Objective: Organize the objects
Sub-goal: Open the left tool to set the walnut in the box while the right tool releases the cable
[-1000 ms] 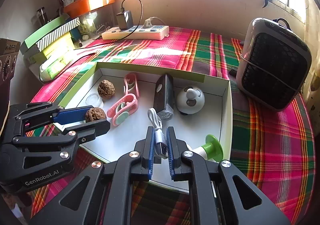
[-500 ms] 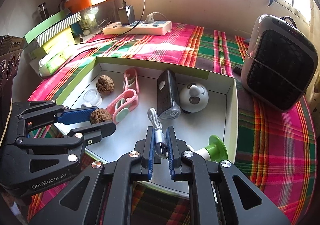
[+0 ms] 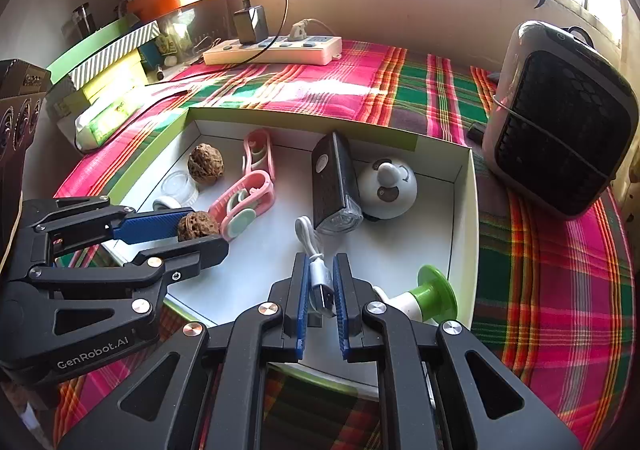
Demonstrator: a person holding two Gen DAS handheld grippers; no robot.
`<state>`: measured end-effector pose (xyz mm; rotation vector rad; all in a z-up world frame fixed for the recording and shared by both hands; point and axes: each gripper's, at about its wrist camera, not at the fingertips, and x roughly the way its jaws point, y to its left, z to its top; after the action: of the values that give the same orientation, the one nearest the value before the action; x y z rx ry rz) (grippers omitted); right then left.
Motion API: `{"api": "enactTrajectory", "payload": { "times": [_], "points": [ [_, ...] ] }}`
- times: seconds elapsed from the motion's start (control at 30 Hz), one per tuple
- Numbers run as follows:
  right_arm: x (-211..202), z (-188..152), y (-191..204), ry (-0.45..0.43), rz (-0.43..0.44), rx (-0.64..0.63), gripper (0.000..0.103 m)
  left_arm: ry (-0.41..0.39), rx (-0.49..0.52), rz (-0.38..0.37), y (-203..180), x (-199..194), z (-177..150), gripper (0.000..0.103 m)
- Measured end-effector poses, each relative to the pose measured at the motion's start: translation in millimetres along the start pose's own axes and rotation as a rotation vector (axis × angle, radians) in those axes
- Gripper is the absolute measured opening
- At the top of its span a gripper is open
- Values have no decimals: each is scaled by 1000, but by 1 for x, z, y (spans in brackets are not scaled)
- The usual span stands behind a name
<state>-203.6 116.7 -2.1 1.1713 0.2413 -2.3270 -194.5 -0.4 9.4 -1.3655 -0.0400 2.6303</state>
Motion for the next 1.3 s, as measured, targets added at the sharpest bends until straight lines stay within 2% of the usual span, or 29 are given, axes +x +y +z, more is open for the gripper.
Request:
{"api": "enactTrajectory", "payload": {
  "times": [0.43,0.53,0.67,0.8,0.93,1.0,1.3],
  "points": [
    [2,-1,1,15,10,7,13,4,-6,2,2,0,-1,30],
    [1,-1,1,14,8,13,13,4,-9,2,3,0,-1,33],
    [0,-1,1,11,5,16,18,1,-5,0,3,-2,-1,39],
    [-5,-1,1,-2,-4,22,19,-1,-5,4,1,-5,-4,39],
    [-13,-2,1,-19,-19,32,21,-18,-14,9,1,-13,-5,39],
    [-18,-4,1,-30,-15,40,27,-29,-17,20,0,-18,-7,39],
    [-45,-17,9,-96,-42,77,28,-100,-45,58,-5,-46,-21,39]
  ]
}}
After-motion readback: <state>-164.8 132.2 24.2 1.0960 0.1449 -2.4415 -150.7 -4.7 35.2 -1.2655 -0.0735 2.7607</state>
